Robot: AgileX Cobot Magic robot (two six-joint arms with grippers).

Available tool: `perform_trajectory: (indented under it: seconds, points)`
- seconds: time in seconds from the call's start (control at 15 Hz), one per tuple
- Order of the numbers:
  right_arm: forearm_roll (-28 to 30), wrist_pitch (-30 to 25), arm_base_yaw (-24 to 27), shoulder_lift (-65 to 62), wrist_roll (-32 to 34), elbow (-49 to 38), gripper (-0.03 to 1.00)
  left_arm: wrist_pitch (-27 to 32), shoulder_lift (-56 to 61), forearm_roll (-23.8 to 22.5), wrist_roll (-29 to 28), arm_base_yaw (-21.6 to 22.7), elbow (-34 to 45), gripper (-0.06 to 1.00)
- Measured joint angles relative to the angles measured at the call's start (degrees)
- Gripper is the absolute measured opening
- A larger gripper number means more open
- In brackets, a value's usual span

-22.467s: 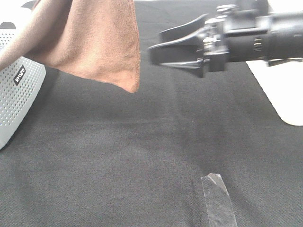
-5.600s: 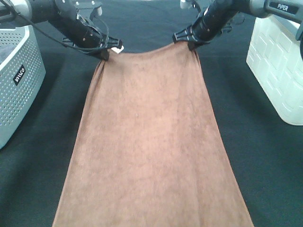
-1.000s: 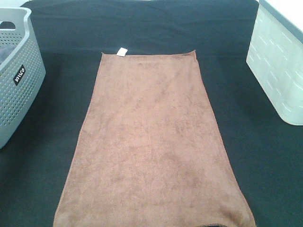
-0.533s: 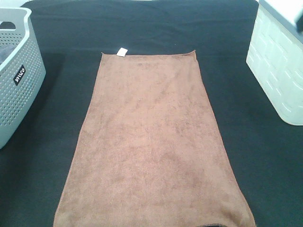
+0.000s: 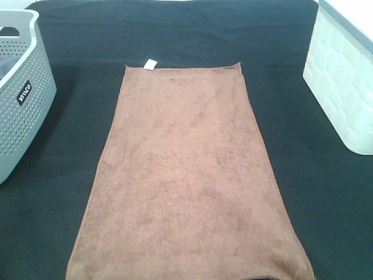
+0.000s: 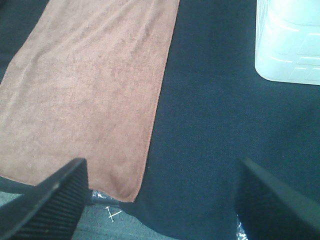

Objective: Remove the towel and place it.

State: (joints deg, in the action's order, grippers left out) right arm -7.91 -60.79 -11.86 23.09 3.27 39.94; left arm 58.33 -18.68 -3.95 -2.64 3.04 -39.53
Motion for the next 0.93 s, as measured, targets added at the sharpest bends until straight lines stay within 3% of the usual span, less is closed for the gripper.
perform_trajectory:
  seconds: [0.27, 0.47, 0.93]
  points:
    - [0.00, 0.11, 0.00, -12.15, -5.27, -8.42, 0.76, 2.86, 16.16, -2.23, 1.15, 0.00, 6.42, 0.77]
    - [0.00, 1.09, 0.00, -20.34, -7.68, -10.20, 0.76, 5.50, 18.91, -1.95, 1.38, 0.00, 8.82, 0.77]
    - [0.06, 0.46, 0.00, -23.26, -9.97, -11.17, 0.76, 2.06, 19.02, 0.86, 1.38, 0.00, 11.17, 0.76]
